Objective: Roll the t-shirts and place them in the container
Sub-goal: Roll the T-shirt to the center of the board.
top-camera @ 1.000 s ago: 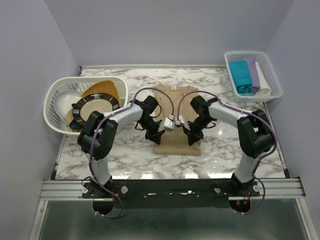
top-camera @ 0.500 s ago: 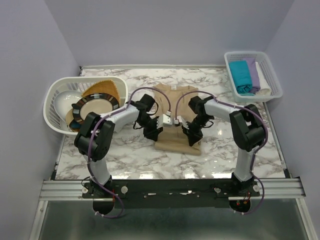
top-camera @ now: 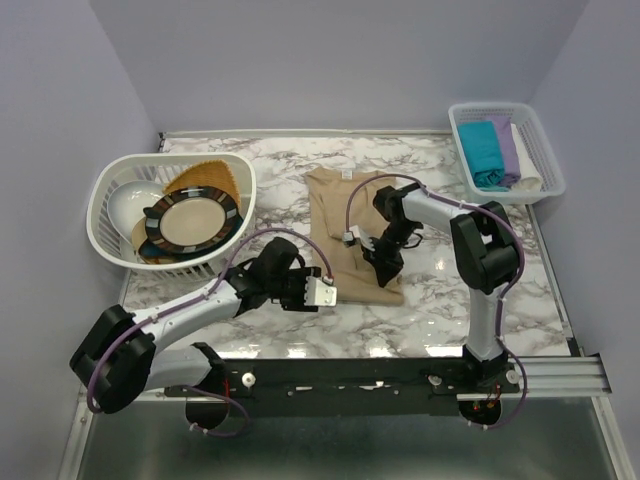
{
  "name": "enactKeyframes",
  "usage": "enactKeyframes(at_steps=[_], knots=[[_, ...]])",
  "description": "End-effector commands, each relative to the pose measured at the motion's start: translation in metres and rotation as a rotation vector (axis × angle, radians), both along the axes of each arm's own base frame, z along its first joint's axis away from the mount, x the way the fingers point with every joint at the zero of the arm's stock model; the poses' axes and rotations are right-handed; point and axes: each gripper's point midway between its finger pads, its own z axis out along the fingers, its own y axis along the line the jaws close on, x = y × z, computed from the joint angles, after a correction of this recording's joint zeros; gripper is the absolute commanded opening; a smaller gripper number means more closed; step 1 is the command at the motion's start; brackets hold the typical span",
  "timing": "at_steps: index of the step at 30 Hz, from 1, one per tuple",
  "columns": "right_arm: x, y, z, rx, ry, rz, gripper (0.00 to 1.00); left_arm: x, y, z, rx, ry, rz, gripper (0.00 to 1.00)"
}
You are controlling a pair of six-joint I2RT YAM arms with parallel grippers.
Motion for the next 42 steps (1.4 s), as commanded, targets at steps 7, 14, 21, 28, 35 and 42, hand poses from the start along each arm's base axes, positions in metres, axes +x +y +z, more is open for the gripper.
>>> enactKeyframes(at_steps=[7, 14, 21, 28, 35, 42], knots=[[0.004, 0.011, 0.002, -0.001, -0.007, 0.061, 0.15, 0.020, -0.049, 0.004, -0.097, -0.243, 0.022, 0.65], [0.000, 0.015, -0.001, 0.002, 0.010, 0.092, 0.15, 0.009, -0.059, -0.010, -0.041, -0.225, -0.030, 0.65], [0.002, 0.018, -0.006, 0.006, 0.016, 0.099, 0.15, 0.000, -0.047, -0.031, 0.066, -0.190, -0.051, 0.63], [0.005, 0.019, -0.007, 0.009, 0.016, 0.096, 0.15, 0.016, -0.028, -0.057, 0.199, -0.259, -0.004, 0.57], [0.009, 0.021, -0.007, -0.003, 0.006, 0.060, 0.24, 0.009, -0.027, -0.065, 0.244, -0.232, -0.075, 0.09], [0.056, 0.009, 0.046, 0.059, -0.223, -0.135, 0.59, -0.004, -0.032, -0.047, 0.193, -0.146, -0.093, 0.00]])
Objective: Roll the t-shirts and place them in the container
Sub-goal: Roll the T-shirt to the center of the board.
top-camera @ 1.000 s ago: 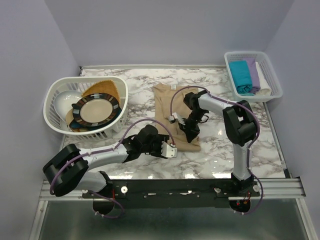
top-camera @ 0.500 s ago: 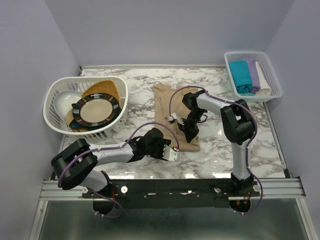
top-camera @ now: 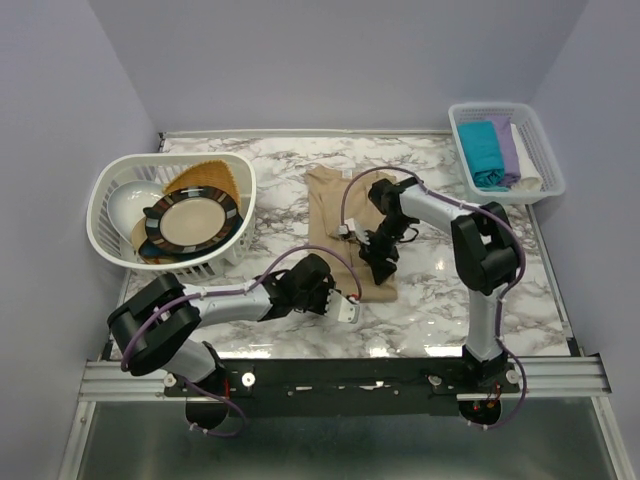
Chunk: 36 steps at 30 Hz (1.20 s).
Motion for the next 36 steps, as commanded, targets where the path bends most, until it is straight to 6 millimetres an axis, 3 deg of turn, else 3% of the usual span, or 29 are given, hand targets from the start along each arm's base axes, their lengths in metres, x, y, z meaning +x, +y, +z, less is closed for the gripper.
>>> enactKeyframes(at_steps=[1, 2, 3, 4, 6, 7, 8, 9, 10, 11, 14, 17, 19, 26, 31, 36], knots=[[0.056, -0.009, 0.048, 0.084, -0.243, -0.174, 0.66, -0.021, 0.002, 0.007, -0.010, 0.122, -0.028, 0.00], [0.064, -0.019, 0.058, 0.096, -0.251, -0.242, 0.99, -0.024, 0.001, 0.008, -0.013, 0.142, -0.034, 0.00], [0.068, -0.024, 0.081, 0.131, -0.314, -0.272, 1.00, -0.027, 0.002, 0.009, -0.010, 0.162, -0.039, 0.00], [0.061, -0.032, 0.078, 0.132, -0.314, -0.292, 1.00, -0.031, -0.001, 0.011, -0.021, 0.181, -0.057, 0.00], [0.066, -0.040, 0.087, 0.157, -0.453, -0.290, 0.99, -0.032, -0.004, 0.017, -0.040, 0.209, -0.058, 0.00], [0.042, -0.048, 0.085, 0.175, -0.497, -0.282, 1.00, -0.030, -0.003, 0.019, -0.049, 0.230, -0.053, 0.00], [0.052, -0.044, 0.093, 0.230, -0.611, -0.278, 1.00, -0.033, -0.007, 0.022, -0.069, 0.279, -0.062, 0.00], [0.044, -0.045, 0.090, 0.251, -0.650, -0.265, 1.00, -0.032, -0.009, 0.030, -0.077, 0.316, -0.055, 0.00], [0.038, -0.044, 0.108, 0.297, -0.748, -0.246, 1.00, -0.029, -0.008, 0.028, -0.075, 0.363, -0.036, 0.00], [0.024, -0.039, 0.090, 0.300, -0.780, -0.188, 1.00, -0.031, -0.011, 0.031, -0.087, 0.406, -0.039, 0.00], [0.002, -0.025, 0.094, 0.360, -0.890, -0.088, 1.00, -0.022, -0.014, 0.038, -0.098, 0.481, 0.000, 0.00], [-0.027, -0.015, 0.073, 0.372, -0.858, 0.004, 1.00, -0.015, -0.020, 0.043, -0.131, 0.529, 0.023, 0.00], [-0.034, -0.012, 0.063, 0.367, -0.835, 0.020, 1.00, -0.012, -0.022, 0.046, -0.146, 0.532, 0.027, 0.00], [-0.038, 0.004, 0.052, 0.371, -0.778, 0.042, 1.00, 0.003, -0.022, 0.054, -0.211, 0.629, 0.117, 0.00], [-0.049, 0.008, 0.030, 0.337, -0.716, 0.099, 1.00, 0.010, -0.023, 0.059, -0.252, 0.656, 0.144, 0.00], [-0.031, 0.011, 0.017, 0.280, -0.726, 0.040, 0.97, 0.007, -0.019, 0.062, -0.265, 0.696, 0.138, 0.00]])
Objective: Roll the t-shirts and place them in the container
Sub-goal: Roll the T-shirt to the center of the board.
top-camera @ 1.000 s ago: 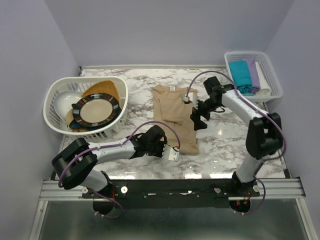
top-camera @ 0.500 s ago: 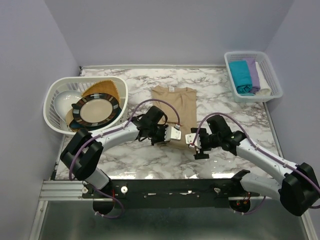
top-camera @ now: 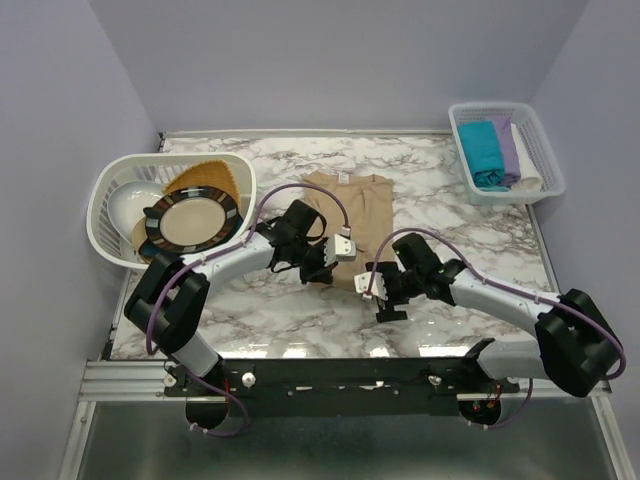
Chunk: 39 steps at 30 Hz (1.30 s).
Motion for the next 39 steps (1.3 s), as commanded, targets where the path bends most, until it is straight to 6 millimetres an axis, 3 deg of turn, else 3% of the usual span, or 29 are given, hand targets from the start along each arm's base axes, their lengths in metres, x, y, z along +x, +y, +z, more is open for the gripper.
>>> enactKeyframes(at_steps=[1, 4, 5, 6, 7, 8, 10, 12, 13, 19, 24, 33, 36, 39], knots=[[0.027, 0.009, 0.000, -0.010, -0.045, -0.078, 0.95, -0.007, -0.004, 0.010, -0.057, 0.059, -0.029, 0.00], [0.041, 0.013, 0.001, -0.018, -0.046, -0.131, 0.79, -0.011, -0.001, 0.007, -0.047, 0.064, -0.036, 0.00], [0.043, 0.013, 0.002, -0.018, -0.042, -0.143, 0.62, -0.011, 0.000, 0.006, -0.044, 0.066, -0.035, 0.00], [0.044, 0.012, 0.002, -0.023, -0.044, -0.147, 0.53, -0.011, 0.002, 0.005, -0.038, 0.068, -0.027, 0.00], [0.045, 0.012, 0.004, -0.022, -0.047, -0.148, 0.45, -0.008, 0.005, 0.007, -0.033, 0.052, -0.013, 0.12], [0.043, 0.011, 0.003, -0.027, -0.037, -0.149, 0.28, -0.006, 0.006, 0.008, -0.032, 0.045, 0.005, 0.19], [0.041, 0.010, 0.003, -0.035, -0.024, -0.152, 0.14, -0.001, 0.013, 0.014, -0.038, 0.003, 0.047, 0.37], [0.035, 0.007, 0.001, -0.043, 0.015, -0.152, 0.05, -0.004, 0.020, 0.012, -0.045, -0.029, 0.062, 0.44], [0.032, 0.007, 0.000, -0.048, 0.036, -0.148, 0.01, -0.004, 0.022, 0.024, -0.071, -0.081, 0.065, 0.51], [0.022, 0.004, -0.005, -0.064, 0.128, -0.132, 0.00, -0.008, 0.027, 0.027, -0.135, -0.258, 0.087, 0.75], [0.023, 0.004, -0.005, -0.070, 0.139, -0.138, 0.01, -0.007, 0.010, 0.017, -0.097, -0.326, 0.086, 0.80], [0.017, 0.004, 0.003, -0.033, 0.152, -0.159, 0.02, -0.007, -0.001, -0.002, 0.014, -0.378, 0.048, 0.79], [0.015, 0.004, 0.005, -0.023, 0.158, -0.169, 0.02, -0.010, -0.004, -0.010, 0.055, -0.380, 0.026, 0.74], [0.012, 0.003, 0.006, -0.022, 0.164, -0.168, 0.02, -0.009, -0.001, -0.018, 0.095, -0.372, 0.021, 0.58]])
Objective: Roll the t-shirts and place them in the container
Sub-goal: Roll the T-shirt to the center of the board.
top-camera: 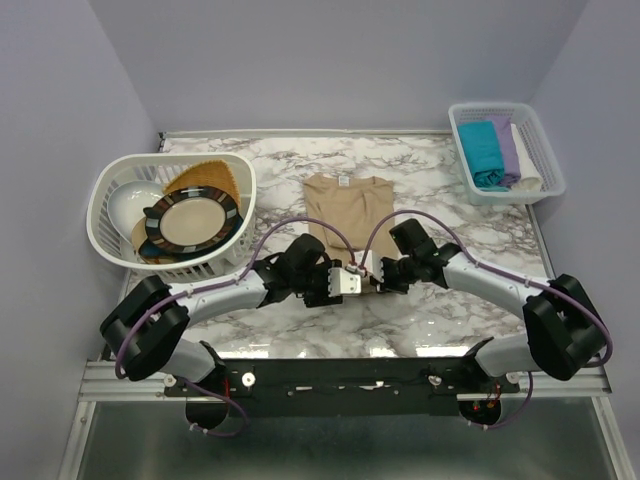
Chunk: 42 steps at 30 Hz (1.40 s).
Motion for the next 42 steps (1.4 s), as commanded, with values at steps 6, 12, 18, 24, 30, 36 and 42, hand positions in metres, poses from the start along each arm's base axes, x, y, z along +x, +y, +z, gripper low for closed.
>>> enactKeyframes(at_steps=[6, 12, 18, 24, 30, 36, 42], knots=[[-0.029, -0.004, 0.004, 0.023, 0.111, 0.051, 0.03, 0.005, 0.012, 0.002, 0.034, 0.141, -0.006, 0.09], [-0.050, -0.014, 0.013, -0.004, 0.280, 0.128, 0.02, -0.023, 0.026, 0.017, 0.051, 0.411, -0.082, 0.00], [-0.062, -0.027, 0.015, -0.060, 0.444, 0.182, 0.02, -0.023, 0.028, 0.024, 0.027, 0.609, -0.077, 0.00], [-0.051, -0.033, 0.006, -0.085, 0.587, 0.156, 0.02, -0.015, 0.029, 0.016, 0.057, 0.728, -0.105, 0.00], [-0.033, -0.030, 0.000, -0.105, 0.652, 0.157, 0.03, 0.018, 0.027, 0.006, 0.066, 0.713, -0.091, 0.04], [-0.010, -0.031, -0.007, -0.139, 0.702, 0.147, 0.03, 0.037, 0.027, -0.001, 0.092, 0.724, -0.094, 0.09], [0.000, -0.037, -0.019, -0.187, 0.744, 0.139, 0.07, 0.048, 0.030, -0.010, 0.113, 0.719, -0.073, 0.19]])
